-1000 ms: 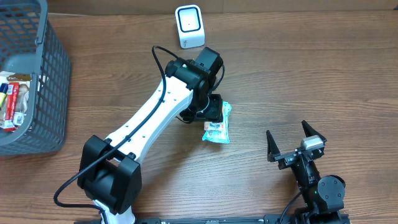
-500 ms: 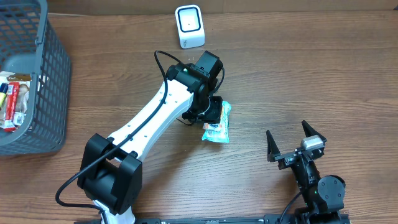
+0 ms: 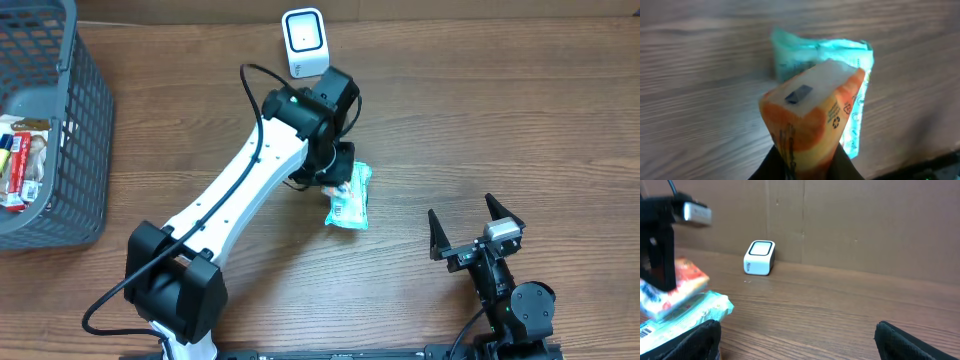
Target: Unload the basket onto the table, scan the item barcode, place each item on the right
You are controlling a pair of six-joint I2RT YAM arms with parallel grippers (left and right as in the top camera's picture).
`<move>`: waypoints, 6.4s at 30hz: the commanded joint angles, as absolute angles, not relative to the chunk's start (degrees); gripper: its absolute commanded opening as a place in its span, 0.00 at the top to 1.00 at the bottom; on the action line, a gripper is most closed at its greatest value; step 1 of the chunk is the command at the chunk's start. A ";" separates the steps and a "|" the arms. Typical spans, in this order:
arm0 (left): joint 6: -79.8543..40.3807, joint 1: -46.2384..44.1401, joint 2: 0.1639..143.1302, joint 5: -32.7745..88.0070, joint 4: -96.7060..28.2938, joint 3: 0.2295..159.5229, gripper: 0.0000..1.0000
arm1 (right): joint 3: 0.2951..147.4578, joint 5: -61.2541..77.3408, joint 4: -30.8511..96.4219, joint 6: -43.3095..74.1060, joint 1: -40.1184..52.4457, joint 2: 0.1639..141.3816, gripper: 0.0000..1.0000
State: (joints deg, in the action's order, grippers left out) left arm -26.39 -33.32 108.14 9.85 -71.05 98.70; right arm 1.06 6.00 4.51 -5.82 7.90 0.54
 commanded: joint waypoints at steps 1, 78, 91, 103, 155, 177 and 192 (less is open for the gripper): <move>-25.28 -32.91 107.77 1.54 -74.48 104.90 0.96 | 0.45 5.89 4.23 -5.87 7.86 0.16 0.00; -34.74 -32.91 108.31 -27.42 -58.41 77.36 0.96 | 0.45 5.89 4.23 -5.87 7.86 0.16 0.00; -34.72 -27.03 108.33 -14.83 -58.17 77.38 0.70 | 0.45 5.89 4.23 -5.87 7.86 0.16 0.00; -29.76 -17.32 108.33 1.83 -57.36 74.96 0.65 | 0.45 5.89 4.23 -5.87 7.86 0.16 0.00; -16.69 -21.06 107.68 26.37 -69.30 96.68 0.38 | 0.45 5.89 4.23 -5.87 7.86 0.16 0.00; -28.82 -37.32 108.01 8.19 -56.42 85.23 0.48 | 0.45 5.89 4.23 -5.87 7.86 0.16 0.00; -28.75 -35.31 106.91 8.58 -57.23 87.92 0.79 | 0.45 5.89 4.23 -5.87 7.86 0.16 0.00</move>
State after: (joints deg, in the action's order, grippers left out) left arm -28.58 -36.56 108.12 9.56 -57.01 85.97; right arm 1.06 5.98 4.49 -5.82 7.90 0.54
